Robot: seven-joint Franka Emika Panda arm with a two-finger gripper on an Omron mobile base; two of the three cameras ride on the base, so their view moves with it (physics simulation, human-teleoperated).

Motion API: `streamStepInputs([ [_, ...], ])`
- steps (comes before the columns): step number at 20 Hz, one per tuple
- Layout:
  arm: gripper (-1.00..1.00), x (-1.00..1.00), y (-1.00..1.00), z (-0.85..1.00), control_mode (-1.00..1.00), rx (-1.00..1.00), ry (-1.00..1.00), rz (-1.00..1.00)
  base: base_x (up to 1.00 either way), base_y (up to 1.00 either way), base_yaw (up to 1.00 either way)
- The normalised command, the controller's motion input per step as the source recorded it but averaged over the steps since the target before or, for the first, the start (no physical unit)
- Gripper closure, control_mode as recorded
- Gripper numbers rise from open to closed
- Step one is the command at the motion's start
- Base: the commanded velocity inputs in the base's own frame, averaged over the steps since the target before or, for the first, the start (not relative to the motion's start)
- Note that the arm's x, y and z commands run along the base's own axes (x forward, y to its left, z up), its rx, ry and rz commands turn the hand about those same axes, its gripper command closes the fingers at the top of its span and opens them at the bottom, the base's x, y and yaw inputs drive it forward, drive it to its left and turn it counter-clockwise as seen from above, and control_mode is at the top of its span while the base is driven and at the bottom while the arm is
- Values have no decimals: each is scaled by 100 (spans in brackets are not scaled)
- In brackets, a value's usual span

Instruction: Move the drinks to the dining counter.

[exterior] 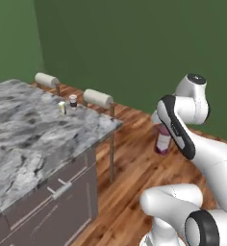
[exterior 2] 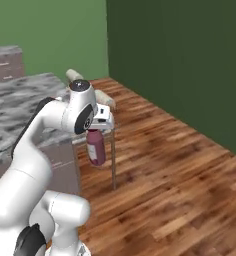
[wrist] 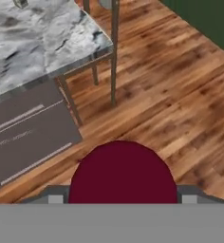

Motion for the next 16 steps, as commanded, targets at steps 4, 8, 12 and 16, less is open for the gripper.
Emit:
streamStepInputs([
  [4,100,0,0,0,100,0,0,0,100,0,67],
  [8,100,0,0,0,100,0,0,0,72,-26,64],
  [12,100,0,0,0,100,0,0,0,50,-45,56],
  [16,100,0,0,0,100,0,0,0,57,-38,34],
])
